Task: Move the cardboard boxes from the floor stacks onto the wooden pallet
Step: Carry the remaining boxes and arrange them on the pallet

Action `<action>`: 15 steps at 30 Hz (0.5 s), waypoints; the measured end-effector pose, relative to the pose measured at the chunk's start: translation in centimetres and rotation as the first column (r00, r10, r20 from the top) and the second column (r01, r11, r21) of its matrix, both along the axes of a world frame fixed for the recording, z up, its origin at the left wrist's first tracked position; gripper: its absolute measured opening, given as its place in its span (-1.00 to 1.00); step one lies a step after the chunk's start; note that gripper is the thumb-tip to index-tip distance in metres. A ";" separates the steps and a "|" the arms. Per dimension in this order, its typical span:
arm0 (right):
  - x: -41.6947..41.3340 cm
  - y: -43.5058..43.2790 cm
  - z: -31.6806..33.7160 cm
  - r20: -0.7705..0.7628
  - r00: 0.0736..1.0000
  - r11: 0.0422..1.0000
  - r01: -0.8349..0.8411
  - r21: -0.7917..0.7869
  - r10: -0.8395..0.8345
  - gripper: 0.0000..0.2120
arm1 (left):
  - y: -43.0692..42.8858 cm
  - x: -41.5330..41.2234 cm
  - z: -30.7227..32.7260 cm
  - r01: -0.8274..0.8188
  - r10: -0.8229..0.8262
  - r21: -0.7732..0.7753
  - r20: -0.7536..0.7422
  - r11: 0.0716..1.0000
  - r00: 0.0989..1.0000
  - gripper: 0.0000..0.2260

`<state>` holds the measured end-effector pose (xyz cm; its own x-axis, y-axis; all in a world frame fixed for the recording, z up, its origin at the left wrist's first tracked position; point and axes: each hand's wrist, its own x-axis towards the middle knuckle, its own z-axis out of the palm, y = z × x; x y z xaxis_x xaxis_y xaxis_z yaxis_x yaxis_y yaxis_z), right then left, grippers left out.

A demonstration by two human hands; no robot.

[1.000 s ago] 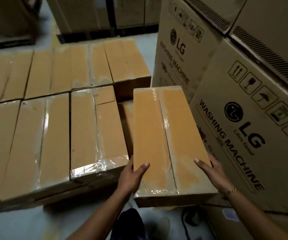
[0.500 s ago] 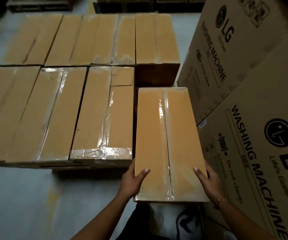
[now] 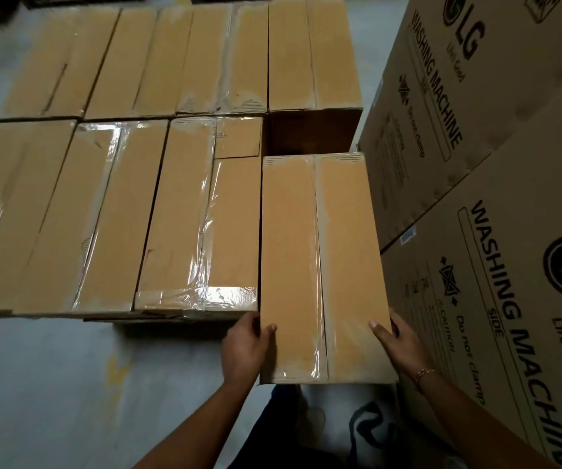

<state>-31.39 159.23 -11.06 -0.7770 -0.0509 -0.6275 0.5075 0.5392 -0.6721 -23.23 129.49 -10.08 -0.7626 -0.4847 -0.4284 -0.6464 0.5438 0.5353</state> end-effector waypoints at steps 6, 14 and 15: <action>1.4 1.3 0.1 0.110 0.981 0.982 -0.169 0.087 0.159 0.23 | -2.8 0.9 0.0 0.451 -0.470 -0.378 0.048 0.808 0.882 -0.18; 4.4 1.3 -0.4 0.161 0.931 0.920 -0.353 0.170 0.327 0.60 | -4.6 1.0 -1.0 0.768 -0.733 -0.270 0.239 0.580 0.637 0.43; 4.3 1.3 -0.5 0.165 0.931 0.922 -0.352 0.161 0.326 0.62 | -4.6 1.1 -1.2 0.775 -0.737 -0.265 0.246 0.573 0.629 0.44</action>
